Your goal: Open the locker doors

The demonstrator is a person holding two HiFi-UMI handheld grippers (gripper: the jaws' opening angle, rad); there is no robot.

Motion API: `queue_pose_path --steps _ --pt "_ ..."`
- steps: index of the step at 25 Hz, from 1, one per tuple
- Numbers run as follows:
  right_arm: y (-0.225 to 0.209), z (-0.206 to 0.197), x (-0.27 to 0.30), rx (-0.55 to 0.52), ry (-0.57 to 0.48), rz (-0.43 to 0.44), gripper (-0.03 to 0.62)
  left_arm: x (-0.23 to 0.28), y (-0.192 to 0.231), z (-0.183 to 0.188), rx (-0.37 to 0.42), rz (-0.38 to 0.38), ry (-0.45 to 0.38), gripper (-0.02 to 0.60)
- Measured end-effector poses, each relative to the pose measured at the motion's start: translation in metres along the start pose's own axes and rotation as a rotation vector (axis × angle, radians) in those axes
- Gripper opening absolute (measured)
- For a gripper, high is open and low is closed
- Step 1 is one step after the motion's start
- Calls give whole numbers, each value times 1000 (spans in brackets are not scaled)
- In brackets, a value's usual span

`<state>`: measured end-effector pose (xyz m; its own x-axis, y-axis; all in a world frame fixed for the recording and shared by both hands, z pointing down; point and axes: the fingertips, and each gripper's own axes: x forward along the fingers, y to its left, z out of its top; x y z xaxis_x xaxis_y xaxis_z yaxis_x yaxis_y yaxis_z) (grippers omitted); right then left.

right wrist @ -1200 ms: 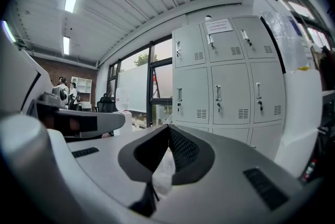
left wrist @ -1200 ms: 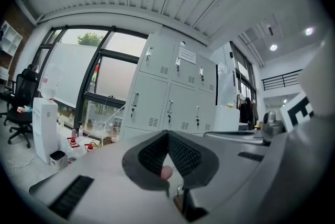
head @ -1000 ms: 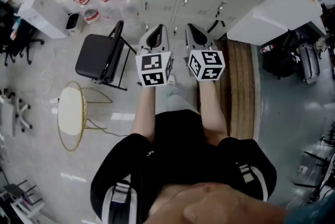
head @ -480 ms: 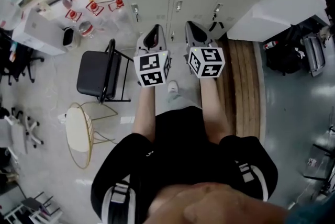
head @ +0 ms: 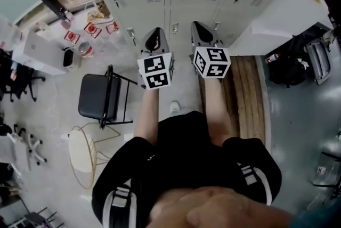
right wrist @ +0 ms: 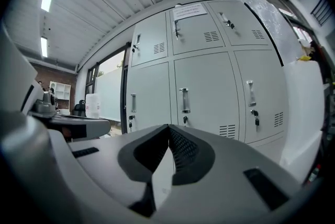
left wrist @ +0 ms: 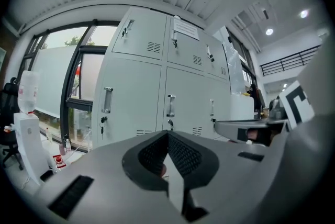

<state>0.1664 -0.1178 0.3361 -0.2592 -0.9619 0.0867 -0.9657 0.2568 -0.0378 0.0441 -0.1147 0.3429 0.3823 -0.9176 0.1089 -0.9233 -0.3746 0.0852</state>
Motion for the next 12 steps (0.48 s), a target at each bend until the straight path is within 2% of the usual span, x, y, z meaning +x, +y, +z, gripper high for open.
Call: queue_pose_path --steps 5,12 --pt "-19 6 27 -2 -13 13 18 31 -6 3 13 -12 -7 5" --pt "-30 4 53 23 -11 47 18 54 -2 14 22 17 -27 5"
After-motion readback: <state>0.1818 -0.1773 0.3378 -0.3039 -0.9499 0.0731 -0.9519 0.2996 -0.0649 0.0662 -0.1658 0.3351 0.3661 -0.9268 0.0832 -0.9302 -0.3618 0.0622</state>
